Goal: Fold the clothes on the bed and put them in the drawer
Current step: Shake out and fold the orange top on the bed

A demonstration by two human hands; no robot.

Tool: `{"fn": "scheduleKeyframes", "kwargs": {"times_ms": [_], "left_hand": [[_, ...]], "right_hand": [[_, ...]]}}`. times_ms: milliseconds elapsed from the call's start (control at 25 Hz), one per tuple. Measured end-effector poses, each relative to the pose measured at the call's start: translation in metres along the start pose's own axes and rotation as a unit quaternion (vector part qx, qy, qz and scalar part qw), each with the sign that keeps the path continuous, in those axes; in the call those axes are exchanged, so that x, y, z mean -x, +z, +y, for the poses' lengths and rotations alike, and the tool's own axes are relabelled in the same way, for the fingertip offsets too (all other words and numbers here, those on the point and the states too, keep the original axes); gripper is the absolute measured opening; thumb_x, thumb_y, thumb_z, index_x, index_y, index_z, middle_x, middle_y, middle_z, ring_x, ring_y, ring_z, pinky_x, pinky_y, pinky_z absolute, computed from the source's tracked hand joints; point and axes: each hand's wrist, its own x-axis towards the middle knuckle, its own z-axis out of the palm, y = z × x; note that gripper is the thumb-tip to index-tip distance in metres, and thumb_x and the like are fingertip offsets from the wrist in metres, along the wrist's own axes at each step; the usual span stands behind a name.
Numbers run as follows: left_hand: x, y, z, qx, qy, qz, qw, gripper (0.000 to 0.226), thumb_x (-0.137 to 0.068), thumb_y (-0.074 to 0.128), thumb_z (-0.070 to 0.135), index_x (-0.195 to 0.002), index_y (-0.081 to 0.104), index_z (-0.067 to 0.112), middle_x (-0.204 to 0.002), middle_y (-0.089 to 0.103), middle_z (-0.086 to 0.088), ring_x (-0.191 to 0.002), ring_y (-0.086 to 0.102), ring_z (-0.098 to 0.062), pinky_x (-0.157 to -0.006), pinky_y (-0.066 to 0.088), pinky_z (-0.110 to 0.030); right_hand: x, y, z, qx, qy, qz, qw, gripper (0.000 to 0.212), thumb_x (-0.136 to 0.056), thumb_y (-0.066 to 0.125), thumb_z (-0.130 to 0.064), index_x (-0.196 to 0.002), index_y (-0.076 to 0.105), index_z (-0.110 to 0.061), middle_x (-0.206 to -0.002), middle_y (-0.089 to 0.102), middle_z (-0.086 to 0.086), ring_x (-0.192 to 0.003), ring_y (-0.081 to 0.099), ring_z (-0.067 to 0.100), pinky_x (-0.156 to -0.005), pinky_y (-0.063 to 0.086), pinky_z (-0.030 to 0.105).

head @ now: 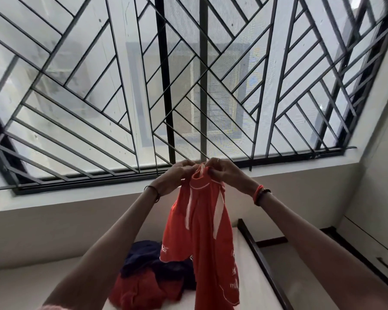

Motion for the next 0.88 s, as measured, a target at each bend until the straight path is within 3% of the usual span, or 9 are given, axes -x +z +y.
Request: {"fn": "scheduleKeyframes", "kwargs": {"times_ms": [160, 240, 360, 520, 640, 720, 880], "left_hand": [[-0.005, 0.003, -0.001, 0.018, 0.036, -0.016, 0.999, 0.006, -0.094, 0.055, 0.014, -0.096, 0.059, 0.011, -0.082, 0.061, 0.000, -0.069, 0.056, -0.007, -0.062, 0.044, -0.017], [-0.007, 0.004, -0.002, 0.018, 0.050, -0.011, 0.999, 0.005, -0.093, 0.056, 0.011, -0.095, 0.061, 0.009, -0.081, 0.062, -0.001, -0.068, 0.058, -0.007, -0.062, 0.047, -0.015], [-0.011, 0.003, -0.005, 0.012, 0.060, -0.007, 0.998, 0.008, -0.094, 0.055, 0.012, -0.097, 0.063, 0.011, -0.079, 0.066, 0.003, -0.070, 0.061, -0.005, -0.066, 0.048, -0.017], [-0.012, -0.004, -0.019, -0.009, 0.051, -0.012, 0.999, 0.022, -0.095, 0.055, 0.020, -0.114, 0.057, 0.009, -0.095, 0.063, -0.001, -0.084, 0.059, -0.008, -0.073, 0.048, -0.019], [-0.012, -0.015, -0.046, -0.137, 0.049, 0.018, 0.989, 0.026, -0.087, 0.066, 0.013, -0.111, 0.060, 0.006, -0.099, 0.064, -0.004, -0.090, 0.058, -0.010, -0.077, 0.050, -0.017], [-0.013, -0.023, -0.072, -0.231, 0.038, 0.014, 0.972, 0.025, -0.083, 0.070, 0.007, -0.108, 0.065, 0.005, -0.098, 0.066, -0.007, -0.090, 0.059, -0.013, -0.087, 0.051, -0.028], [-0.014, -0.034, -0.111, -0.336, -0.014, 0.025, 0.941, 0.020, -0.089, 0.061, 0.008, -0.106, 0.072, 0.007, -0.097, 0.073, -0.008, -0.086, 0.066, -0.014, -0.089, 0.053, -0.032]], "right_hand": [[-0.005, -0.013, -0.001, -0.031, 0.018, 0.009, 0.999, 0.018, -0.093, 0.055, -0.002, -0.111, 0.053, 0.002, -0.091, 0.068, 0.012, -0.076, 0.064, 0.006, -0.066, 0.051, 0.015], [-0.010, -0.016, 0.000, 0.004, 0.039, -0.013, 0.999, 0.028, -0.094, 0.056, -0.006, -0.120, 0.052, 0.002, -0.100, 0.069, 0.016, -0.082, 0.065, 0.012, -0.071, 0.052, 0.019], [-0.018, -0.019, 0.002, 0.043, 0.033, -0.014, 0.998, 0.026, -0.093, 0.050, 0.005, -0.118, 0.057, 0.008, -0.096, 0.067, 0.015, -0.079, 0.066, 0.006, -0.076, 0.052, 0.016], [-0.027, -0.020, -0.002, 0.029, 0.024, 0.049, 0.998, 0.025, -0.092, 0.045, 0.013, -0.114, 0.057, 0.014, -0.091, 0.064, 0.008, -0.067, 0.064, -0.005, -0.068, 0.051, 0.008], [-0.033, -0.027, -0.004, 0.008, 0.023, 0.087, 0.996, 0.025, -0.093, 0.045, 0.012, -0.113, 0.058, 0.009, -0.075, 0.068, -0.001, -0.062, 0.063, -0.006, -0.063, 0.049, 0.007], [-0.039, -0.034, -0.003, -0.005, 0.027, 0.111, 0.993, 0.024, -0.093, 0.045, 0.011, -0.109, 0.059, 0.001, -0.066, 0.071, -0.010, -0.061, 0.063, -0.005, -0.061, 0.049, 0.007], [-0.048, -0.045, -0.002, -0.015, 0.026, 0.147, 0.989, 0.023, -0.093, 0.045, 0.011, -0.110, 0.058, 0.001, -0.066, 0.071, -0.013, -0.061, 0.064, -0.004, -0.062, 0.050, 0.008]]}}
